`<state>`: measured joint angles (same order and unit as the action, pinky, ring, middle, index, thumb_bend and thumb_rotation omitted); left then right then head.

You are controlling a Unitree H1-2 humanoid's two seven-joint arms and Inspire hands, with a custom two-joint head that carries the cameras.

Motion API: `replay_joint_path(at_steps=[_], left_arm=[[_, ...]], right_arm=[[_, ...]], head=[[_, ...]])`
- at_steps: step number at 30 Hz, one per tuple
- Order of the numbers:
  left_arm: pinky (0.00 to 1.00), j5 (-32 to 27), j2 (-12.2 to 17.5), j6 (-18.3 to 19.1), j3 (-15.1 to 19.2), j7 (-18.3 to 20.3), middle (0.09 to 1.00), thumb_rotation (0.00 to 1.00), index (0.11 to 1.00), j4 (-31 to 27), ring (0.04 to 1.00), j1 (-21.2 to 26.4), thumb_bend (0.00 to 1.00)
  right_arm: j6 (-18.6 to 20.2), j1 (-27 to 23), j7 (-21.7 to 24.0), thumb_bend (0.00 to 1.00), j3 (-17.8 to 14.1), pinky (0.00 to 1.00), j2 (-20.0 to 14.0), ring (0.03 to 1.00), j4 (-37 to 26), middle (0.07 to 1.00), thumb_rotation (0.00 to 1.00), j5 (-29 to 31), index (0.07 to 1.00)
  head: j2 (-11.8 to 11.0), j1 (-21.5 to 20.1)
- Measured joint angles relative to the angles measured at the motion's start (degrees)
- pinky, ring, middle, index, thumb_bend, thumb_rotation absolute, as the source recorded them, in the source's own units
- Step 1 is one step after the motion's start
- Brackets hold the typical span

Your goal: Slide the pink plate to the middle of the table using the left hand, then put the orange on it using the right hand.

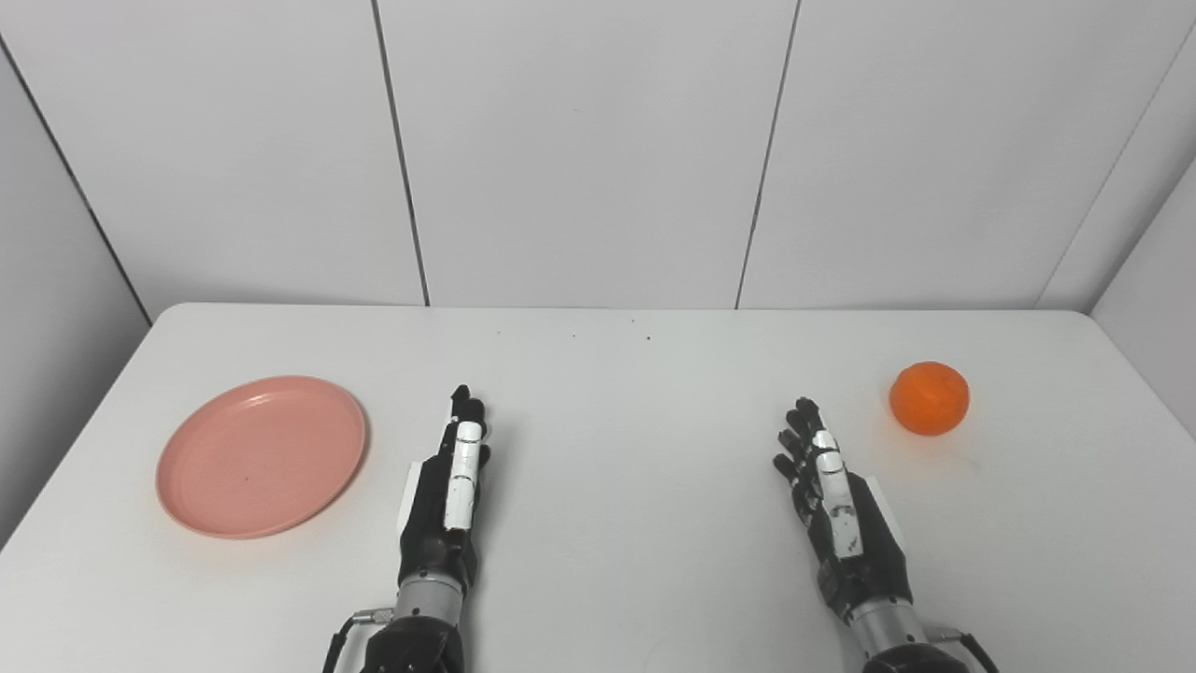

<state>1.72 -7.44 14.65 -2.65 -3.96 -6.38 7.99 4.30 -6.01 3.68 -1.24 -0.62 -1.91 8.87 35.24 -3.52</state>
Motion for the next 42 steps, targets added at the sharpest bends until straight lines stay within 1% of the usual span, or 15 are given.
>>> replay_joint_path(at_steps=[3, 5, 8, 11, 12, 15, 18, 22, 26, 29, 35, 39, 42], left_arm=[[1.0, 0.0, 0.38, 0.07, -0.13, 0.11, 1.0, 1.0, 1.0, -0.03, 1.0, 0.0, 0.69], [1.0, 0.0, 0.55, 0.07, -0.24, 0.16, 1.0, 1.0, 1.0, -0.03, 1.0, 0.0, 0.7], [1.0, 0.01, 0.6, 0.07, -0.29, 0.19, 0.994, 1.0, 1.0, -0.03, 0.996, 0.0, 0.7], [1.0, 0.1, 0.76, 0.14, -0.54, 0.19, 0.998, 1.0, 1.0, -0.09, 1.0, 0.0, 0.71], [1.0, 0.17, 0.85, 0.2, -0.6, 0.2, 0.997, 1.0, 1.0, -0.11, 0.998, 0.0, 0.7], [1.0, 0.16, 0.86, 0.2, -0.58, 0.2, 0.991, 1.0, 1.0, -0.1, 0.99, 0.0, 0.7], [1.0, -0.01, 0.85, 0.19, -0.53, 0.21, 0.999, 1.0, 1.0, -0.1, 0.999, 0.0, 0.71], [1.0, 0.03, 0.91, 0.17, -0.58, 0.31, 0.993, 1.0, 1.0, -0.1, 0.994, 0.0, 0.7], [1.0, 0.71, 0.94, 0.21, -0.69, 0.31, 0.993, 1.0, 1.0, -0.1, 0.993, 0.02, 0.72], [1.0, 0.73, 0.96, 0.2, -0.71, 0.33, 0.992, 1.0, 1.0, -0.1, 0.99, 0.03, 0.71], [1.0, 1.0, 0.95, 0.21, -0.71, 0.33, 0.992, 1.0, 1.0, -0.09, 0.99, 0.03, 0.74], [1.0, 1.02, 0.98, 0.21, -0.75, 0.46, 0.997, 1.0, 1.0, -0.1, 0.999, 0.03, 0.73], [1.0, 1.02, 1.03, 0.2, -0.73, 0.58, 0.988, 1.0, 1.0, -0.08, 0.99, 0.04, 0.73]], right_arm=[[0.34, -0.01, -0.1, 0.69, 0.0, 1.0, 0.02, 1.0, -0.11, 1.0, 1.0, 0.01, 1.0], [1.51, -0.09, -0.2, 0.69, 0.0, 1.0, 0.02, 1.0, -0.64, 1.0, 1.0, 0.05, 1.0], [2.12, -0.23, -0.21, 0.68, -0.06, 1.0, 0.02, 1.0, -0.77, 1.0, 1.0, 0.27, 1.0], [2.19, -0.24, -0.19, 0.69, -0.06, 1.0, 0.01, 1.0, -0.79, 1.0, 1.0, 0.31, 1.0], [2.2, -0.24, -0.2, 0.7, -0.07, 1.0, 0.02, 1.0, -0.8, 1.0, 1.0, 0.33, 1.0], [2.23, -0.24, -0.2, 0.69, -0.07, 1.0, 0.03, 1.0, -0.82, 1.0, 1.0, 0.37, 1.0], [2.23, -0.24, -0.17, 0.69, -0.08, 1.0, 0.02, 1.0, -0.81, 1.0, 1.0, 0.48, 1.0], [2.23, -0.24, -0.19, 0.7, -0.09, 1.0, 0.05, 1.0, -0.81, 1.0, 0.99, 0.48, 1.0], [2.23, -0.25, -0.17, 0.7, -0.12, 1.0, 0.04, 1.0, -0.79, 1.0, 0.99, 0.73, 1.0], [2.23, -0.25, -0.17, 0.69, -0.11, 1.0, 0.02, 1.0, -0.79, 1.0, 0.99, 0.78, 1.0], [2.24, -0.25, -0.17, 0.69, -0.09, 1.0, -0.01, 1.0, -0.79, 1.0, 0.99, 0.6, 0.996], [2.31, -0.25, -0.19, 0.69, -0.09, 1.0, -0.02, 1.0, -0.81, 1.0, 1.0, 0.57, 0.998], [2.37, -0.25, -0.29, 0.69, -0.12, 1.0, 0.03, 1.0, -0.86, 1.0, 0.98, 0.65, 0.99]], head=[[0.09, 0.0], [0.09, 0.0], [0.09, -0.09], [0.09, -0.09], [0.09, -0.09], [0.09, -0.18], [0.09, -0.18], [0.0, -0.09], [0.0, -0.09], [0.0, -0.09], [0.0, -0.09], [0.0, -0.09], [0.0, -0.09]])
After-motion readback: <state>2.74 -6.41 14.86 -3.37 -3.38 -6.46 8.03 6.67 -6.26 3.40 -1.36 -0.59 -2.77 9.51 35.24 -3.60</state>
